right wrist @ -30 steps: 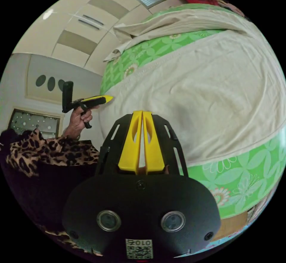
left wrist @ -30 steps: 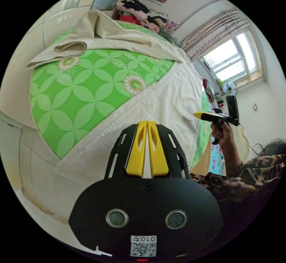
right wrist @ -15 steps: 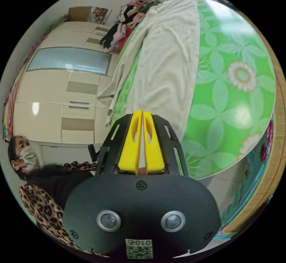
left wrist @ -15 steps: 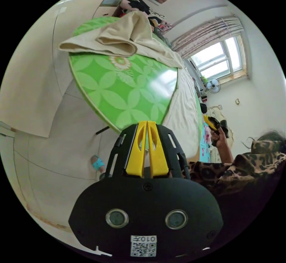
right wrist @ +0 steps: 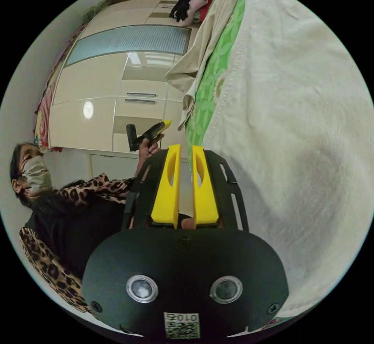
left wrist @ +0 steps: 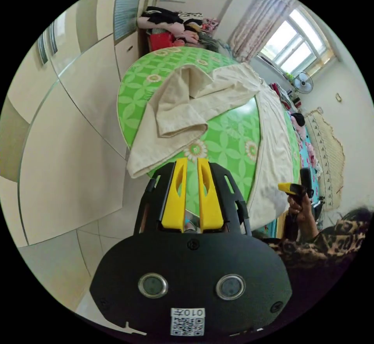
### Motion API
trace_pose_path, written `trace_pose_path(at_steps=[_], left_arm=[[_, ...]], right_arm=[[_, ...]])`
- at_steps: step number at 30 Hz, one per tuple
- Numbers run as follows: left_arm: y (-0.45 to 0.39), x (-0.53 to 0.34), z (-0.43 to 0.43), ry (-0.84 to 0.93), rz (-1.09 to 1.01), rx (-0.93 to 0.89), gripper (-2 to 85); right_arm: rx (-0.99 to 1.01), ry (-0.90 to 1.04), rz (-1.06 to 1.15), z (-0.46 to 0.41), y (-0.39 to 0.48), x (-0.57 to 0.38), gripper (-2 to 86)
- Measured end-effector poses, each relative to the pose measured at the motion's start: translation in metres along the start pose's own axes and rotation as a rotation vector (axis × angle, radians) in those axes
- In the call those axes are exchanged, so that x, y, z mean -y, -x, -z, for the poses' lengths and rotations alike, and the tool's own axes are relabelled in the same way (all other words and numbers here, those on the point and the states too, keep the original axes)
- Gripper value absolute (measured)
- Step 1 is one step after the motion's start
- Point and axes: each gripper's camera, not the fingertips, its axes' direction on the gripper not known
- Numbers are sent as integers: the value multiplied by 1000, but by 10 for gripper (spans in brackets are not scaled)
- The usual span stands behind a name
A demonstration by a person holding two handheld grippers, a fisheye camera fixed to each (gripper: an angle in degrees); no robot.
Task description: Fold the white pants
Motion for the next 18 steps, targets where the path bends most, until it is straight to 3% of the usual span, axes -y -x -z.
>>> trace_pose_path(at_steps=[6, 12, 18], left_arm=[[66, 39, -44, -18, 165, -165, 94], [102, 83, -74, 13, 107, -307, 103], [120, 104, -87, 71, 37, -355, 99]], right_arm=[[-129, -80, 0, -6, 47, 10, 58], [-246, -274, -68, -55, 104, -17, 41], [-192, -270, -117, -134, 128, -19, 37]])
